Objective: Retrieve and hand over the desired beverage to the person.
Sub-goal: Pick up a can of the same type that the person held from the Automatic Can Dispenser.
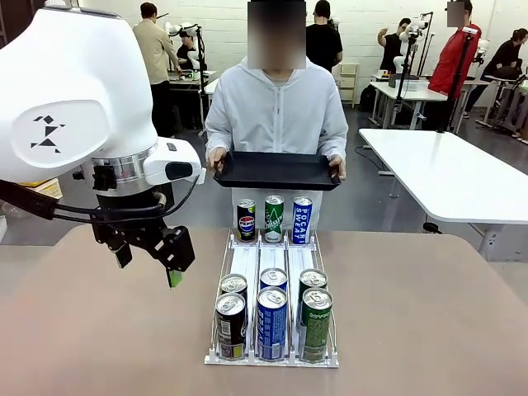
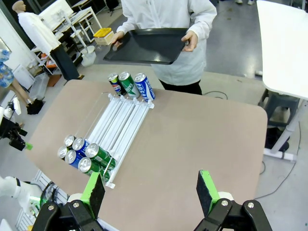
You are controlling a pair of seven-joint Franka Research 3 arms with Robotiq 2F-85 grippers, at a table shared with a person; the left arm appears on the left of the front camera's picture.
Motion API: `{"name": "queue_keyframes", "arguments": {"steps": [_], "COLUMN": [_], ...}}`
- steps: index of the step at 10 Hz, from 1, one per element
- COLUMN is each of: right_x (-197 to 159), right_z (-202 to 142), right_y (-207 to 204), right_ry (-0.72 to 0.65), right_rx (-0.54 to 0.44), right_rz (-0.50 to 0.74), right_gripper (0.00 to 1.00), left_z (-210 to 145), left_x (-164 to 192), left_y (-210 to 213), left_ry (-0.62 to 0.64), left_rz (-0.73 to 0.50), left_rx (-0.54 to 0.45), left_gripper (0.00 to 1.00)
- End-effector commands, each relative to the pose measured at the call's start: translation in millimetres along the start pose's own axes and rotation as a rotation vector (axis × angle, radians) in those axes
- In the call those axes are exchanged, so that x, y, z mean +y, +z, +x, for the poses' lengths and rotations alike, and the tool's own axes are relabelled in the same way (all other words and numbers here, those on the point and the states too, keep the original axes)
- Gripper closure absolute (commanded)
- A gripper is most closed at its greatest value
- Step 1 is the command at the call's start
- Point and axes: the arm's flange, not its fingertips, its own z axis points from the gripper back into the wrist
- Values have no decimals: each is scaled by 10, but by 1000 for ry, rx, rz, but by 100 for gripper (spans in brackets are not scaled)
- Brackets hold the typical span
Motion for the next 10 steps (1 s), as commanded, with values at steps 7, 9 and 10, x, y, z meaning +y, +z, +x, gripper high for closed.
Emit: {"name": "queue_keyframes", "arguments": {"steps": [7,9,10], "right_x": [-12,-12,-12], "right_z": [-1,-1,-1], "right_y": [-21,-21,-21], "right_ry": [-1,-1,-1], "right_rx": [0,0,0], "right_rz": [14,14,14], "right_gripper": [0,0,0], "left_z": [426,510,530], "left_x": [-712,-730,-743], "left_y": [-701,-803,-827], "left_ry": [347,339,339], "left_rz": [-21,-18,-21], "left_rx": [4,-19,-21], "left_gripper": [0,0,0]}}
